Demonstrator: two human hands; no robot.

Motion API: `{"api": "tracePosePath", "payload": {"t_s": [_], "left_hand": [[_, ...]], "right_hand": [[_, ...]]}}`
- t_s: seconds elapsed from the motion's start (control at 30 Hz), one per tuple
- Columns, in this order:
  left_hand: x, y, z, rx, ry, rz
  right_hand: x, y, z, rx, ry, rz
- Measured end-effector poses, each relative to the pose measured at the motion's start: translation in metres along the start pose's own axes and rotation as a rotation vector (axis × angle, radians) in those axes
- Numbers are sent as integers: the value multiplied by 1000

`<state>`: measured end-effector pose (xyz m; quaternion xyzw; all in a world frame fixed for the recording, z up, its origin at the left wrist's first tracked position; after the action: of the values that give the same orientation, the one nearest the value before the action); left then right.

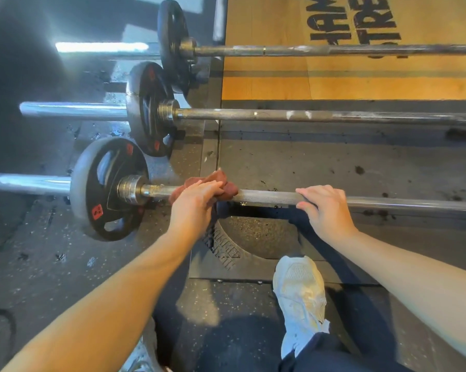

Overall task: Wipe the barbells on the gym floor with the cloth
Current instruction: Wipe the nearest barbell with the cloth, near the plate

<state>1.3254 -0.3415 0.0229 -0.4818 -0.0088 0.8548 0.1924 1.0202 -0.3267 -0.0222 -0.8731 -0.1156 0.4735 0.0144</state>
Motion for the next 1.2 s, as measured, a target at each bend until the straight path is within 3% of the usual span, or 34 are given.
{"api": "tracePosePath", "payload": {"t_s": [0.23, 0.37, 0.5, 0.6, 0.77, 0.83, 1.0, 1.1, 1.2], "left_hand": [[-39, -27, -69, -102, 168, 97], [-10, -12, -17, -36, 82, 161], [45, 25, 51, 93, 68, 101], [31, 22, 37, 191, 130, 96], [-33, -30, -60, -67, 99, 223], [-25, -33, -58, -169, 72, 294], [50, -2, 34, -2, 1, 225], [29, 1, 17, 108, 66, 167], [-21, -24, -40, -47, 28, 204]], "right_hand": [[2, 0, -2, -24, 0, 18], [3, -1, -1, -29, -16, 44], [0, -3, 2, -43, -9, 38], [-2, -1, 2, -50, 9, 20], [4, 1, -2, -39, -4, 19], [5, 1, -2, -31, -15, 27], [1, -3, 2, -42, -14, 37], [-2, 0, 1, -38, 20, 3], [0, 3, -3, -10, 27, -21]]}}
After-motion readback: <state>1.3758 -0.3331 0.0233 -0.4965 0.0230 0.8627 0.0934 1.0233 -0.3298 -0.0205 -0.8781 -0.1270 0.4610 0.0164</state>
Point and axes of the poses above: each hand's wrist, its own y-axis towards the middle knuckle, its own x-axis out of the palm, z = x × y, the point moved 5 cm from there along y, towards the middle knuckle, and after that the axes turned 12 degrees about -z, right-handed, at the moved point
